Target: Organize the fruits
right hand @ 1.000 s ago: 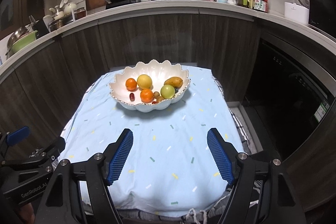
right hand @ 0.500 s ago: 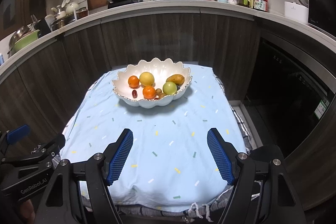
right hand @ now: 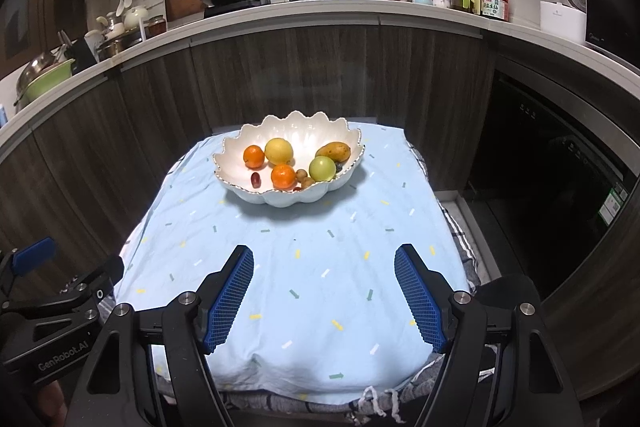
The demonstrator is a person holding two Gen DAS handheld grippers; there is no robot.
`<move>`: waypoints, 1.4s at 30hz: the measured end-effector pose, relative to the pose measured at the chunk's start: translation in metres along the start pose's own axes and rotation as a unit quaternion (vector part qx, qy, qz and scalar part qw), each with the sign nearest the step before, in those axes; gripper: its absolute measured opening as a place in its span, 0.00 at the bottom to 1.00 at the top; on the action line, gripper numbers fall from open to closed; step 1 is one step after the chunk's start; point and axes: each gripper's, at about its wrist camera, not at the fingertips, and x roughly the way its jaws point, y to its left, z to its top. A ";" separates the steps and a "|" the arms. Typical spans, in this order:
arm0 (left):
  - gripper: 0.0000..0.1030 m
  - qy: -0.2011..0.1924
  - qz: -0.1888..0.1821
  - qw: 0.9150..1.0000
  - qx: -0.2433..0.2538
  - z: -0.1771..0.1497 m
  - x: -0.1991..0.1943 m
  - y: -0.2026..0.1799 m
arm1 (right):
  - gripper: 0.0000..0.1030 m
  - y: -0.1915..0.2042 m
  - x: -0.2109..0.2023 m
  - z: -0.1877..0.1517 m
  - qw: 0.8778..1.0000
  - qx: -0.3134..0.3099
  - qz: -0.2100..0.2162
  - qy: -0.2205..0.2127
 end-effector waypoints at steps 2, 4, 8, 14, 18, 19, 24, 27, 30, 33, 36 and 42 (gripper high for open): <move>0.95 -0.001 0.000 1.000 0.000 0.001 0.000 0.000 | 0.72 0.000 0.000 0.000 1.000 -0.001 -0.001 -0.001; 0.95 -0.002 0.000 1.000 0.000 0.001 -0.001 0.000 | 0.72 0.000 0.000 0.000 1.000 -0.001 0.000 0.000; 0.95 -0.003 0.002 1.000 0.000 0.001 -0.001 0.001 | 0.72 0.000 0.000 0.000 1.000 0.000 0.000 -0.001; 0.95 -0.003 0.001 1.000 0.001 0.001 -0.001 0.001 | 0.72 0.000 0.000 0.000 1.000 0.000 0.000 -0.001; 0.95 -0.003 0.001 1.000 0.001 0.001 -0.002 0.001 | 0.72 -0.001 0.000 0.000 1.000 0.001 0.000 0.000; 0.95 -0.004 0.002 1.000 0.001 0.001 -0.002 0.001 | 0.72 -0.001 0.000 0.000 1.000 0.000 0.000 0.000; 0.94 -0.006 0.006 1.000 0.001 0.002 -0.002 0.000 | 0.72 -0.001 0.000 0.000 1.000 0.000 0.001 0.000; 0.94 -0.009 0.006 1.000 0.002 0.003 -0.003 0.000 | 0.72 -0.001 0.000 0.000 1.000 0.000 0.001 0.000; 0.94 -0.008 0.006 1.000 0.003 0.003 -0.003 0.001 | 0.72 -0.001 0.000 0.000 1.000 0.001 0.000 0.000; 0.94 -0.008 0.004 1.000 0.001 0.003 -0.003 0.002 | 0.72 -0.001 -0.001 0.000 1.000 0.001 0.001 0.000; 0.94 -0.007 0.003 1.000 0.001 0.003 -0.004 0.002 | 0.72 0.000 -0.001 0.000 1.000 0.001 0.001 0.001; 0.94 -0.007 0.002 1.000 0.001 0.003 -0.003 0.002 | 0.72 0.002 0.000 0.000 1.000 0.005 0.001 0.004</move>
